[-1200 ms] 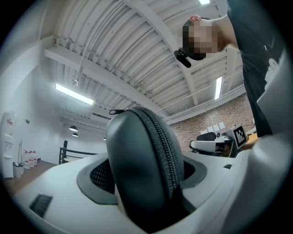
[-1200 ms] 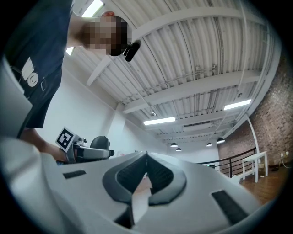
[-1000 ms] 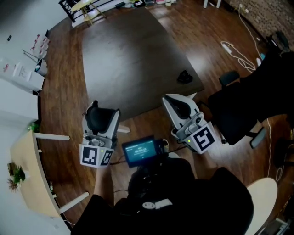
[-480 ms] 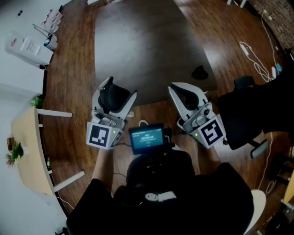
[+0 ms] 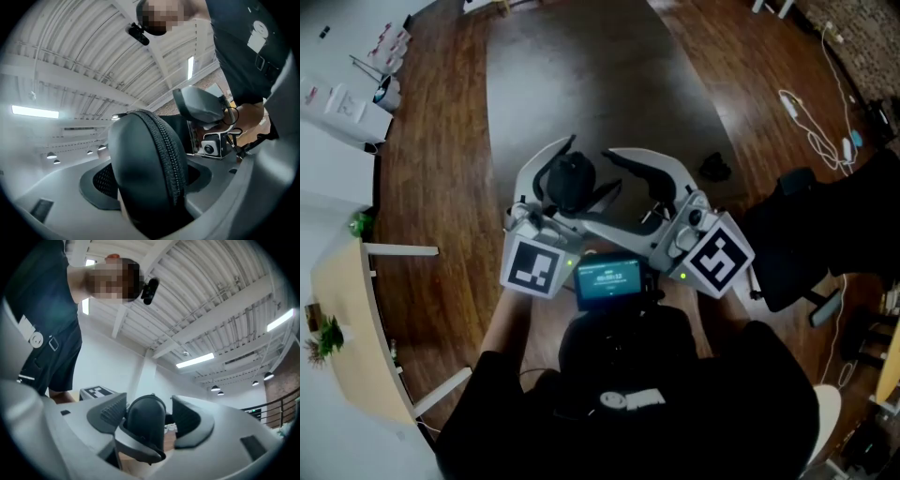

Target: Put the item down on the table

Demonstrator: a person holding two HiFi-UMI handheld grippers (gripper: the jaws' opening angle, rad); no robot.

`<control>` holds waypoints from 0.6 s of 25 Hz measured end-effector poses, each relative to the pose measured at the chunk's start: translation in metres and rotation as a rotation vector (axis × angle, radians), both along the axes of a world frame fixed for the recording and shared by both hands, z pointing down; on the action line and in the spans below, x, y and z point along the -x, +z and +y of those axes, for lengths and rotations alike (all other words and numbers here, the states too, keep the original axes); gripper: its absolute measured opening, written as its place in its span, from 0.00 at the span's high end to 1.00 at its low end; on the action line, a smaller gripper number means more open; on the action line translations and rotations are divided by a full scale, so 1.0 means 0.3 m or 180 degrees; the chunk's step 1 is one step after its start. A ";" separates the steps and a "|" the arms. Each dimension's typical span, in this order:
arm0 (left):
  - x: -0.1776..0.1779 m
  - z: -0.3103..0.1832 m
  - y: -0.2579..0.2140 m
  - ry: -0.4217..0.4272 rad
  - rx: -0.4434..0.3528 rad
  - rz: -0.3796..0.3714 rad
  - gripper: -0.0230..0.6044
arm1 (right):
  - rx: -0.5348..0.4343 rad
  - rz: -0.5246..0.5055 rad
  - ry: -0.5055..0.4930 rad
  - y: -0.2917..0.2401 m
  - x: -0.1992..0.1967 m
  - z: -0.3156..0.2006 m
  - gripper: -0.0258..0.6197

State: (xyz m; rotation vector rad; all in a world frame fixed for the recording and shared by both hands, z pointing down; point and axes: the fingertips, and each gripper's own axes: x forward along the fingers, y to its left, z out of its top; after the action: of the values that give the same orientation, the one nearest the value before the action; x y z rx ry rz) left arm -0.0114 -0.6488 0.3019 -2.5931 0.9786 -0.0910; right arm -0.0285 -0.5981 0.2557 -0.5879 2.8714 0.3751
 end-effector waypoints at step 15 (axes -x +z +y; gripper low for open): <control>0.131 -0.191 0.010 0.0109 -0.0462 -0.0235 0.40 | 0.0020 0.0397 0.0036 0.080 0.274 -0.235 0.42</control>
State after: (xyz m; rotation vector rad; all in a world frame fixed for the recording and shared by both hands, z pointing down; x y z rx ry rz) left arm -0.0508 -0.7062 0.3049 -2.4551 0.8809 -0.1021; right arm -0.1106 -0.6687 0.2797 -0.6022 2.9901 0.4188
